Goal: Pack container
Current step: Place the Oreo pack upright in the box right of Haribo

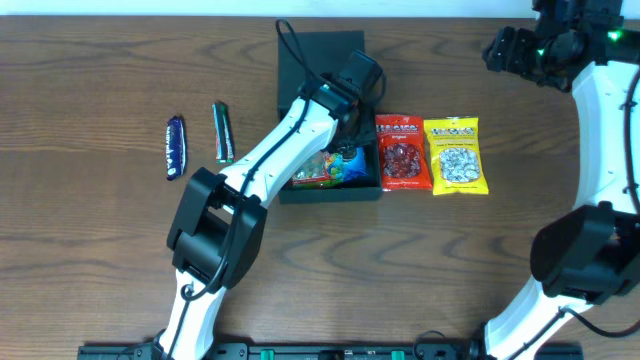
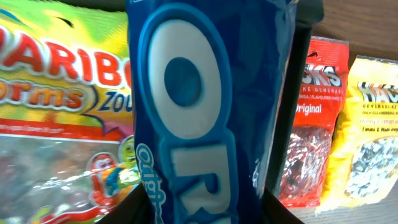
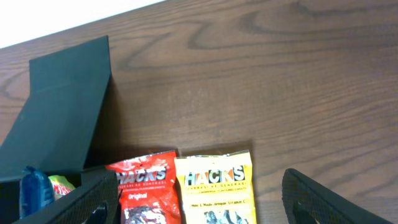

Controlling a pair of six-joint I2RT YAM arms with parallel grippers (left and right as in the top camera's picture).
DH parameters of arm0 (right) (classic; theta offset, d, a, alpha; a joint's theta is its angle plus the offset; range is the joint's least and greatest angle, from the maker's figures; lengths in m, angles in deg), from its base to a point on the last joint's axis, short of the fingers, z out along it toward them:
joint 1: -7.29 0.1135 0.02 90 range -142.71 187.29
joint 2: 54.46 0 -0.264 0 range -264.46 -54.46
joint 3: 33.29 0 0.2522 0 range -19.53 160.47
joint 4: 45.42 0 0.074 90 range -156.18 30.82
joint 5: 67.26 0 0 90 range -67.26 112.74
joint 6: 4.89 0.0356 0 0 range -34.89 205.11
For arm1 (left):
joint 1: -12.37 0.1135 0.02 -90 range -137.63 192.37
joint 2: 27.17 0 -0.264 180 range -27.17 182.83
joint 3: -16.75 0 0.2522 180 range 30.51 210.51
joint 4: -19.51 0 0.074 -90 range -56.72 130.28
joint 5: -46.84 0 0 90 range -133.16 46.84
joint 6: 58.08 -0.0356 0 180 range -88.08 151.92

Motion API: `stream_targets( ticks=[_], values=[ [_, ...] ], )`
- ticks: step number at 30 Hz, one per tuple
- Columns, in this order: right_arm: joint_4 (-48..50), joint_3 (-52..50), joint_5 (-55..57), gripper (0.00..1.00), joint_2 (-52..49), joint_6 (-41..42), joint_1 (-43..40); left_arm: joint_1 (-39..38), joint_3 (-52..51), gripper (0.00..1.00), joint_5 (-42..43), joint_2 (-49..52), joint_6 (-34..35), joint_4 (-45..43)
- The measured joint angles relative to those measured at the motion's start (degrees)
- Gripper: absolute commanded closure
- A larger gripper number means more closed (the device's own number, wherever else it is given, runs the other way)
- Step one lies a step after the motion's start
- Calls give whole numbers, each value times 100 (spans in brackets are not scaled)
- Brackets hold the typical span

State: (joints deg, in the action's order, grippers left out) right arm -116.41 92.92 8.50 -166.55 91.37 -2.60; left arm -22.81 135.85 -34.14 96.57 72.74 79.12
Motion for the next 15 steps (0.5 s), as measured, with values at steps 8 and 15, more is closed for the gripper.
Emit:
stream_targets(
  ticks=[8, 15],
  values=[
    [-37, 0, -15, 16, 0, -44, 0, -20, 0, 56, 177, 4, 293, -245],
    [-37, 0, -17, 15, 2, -46, 0, -22, 0, 21, 271, 4, -46, -208]
  ],
)
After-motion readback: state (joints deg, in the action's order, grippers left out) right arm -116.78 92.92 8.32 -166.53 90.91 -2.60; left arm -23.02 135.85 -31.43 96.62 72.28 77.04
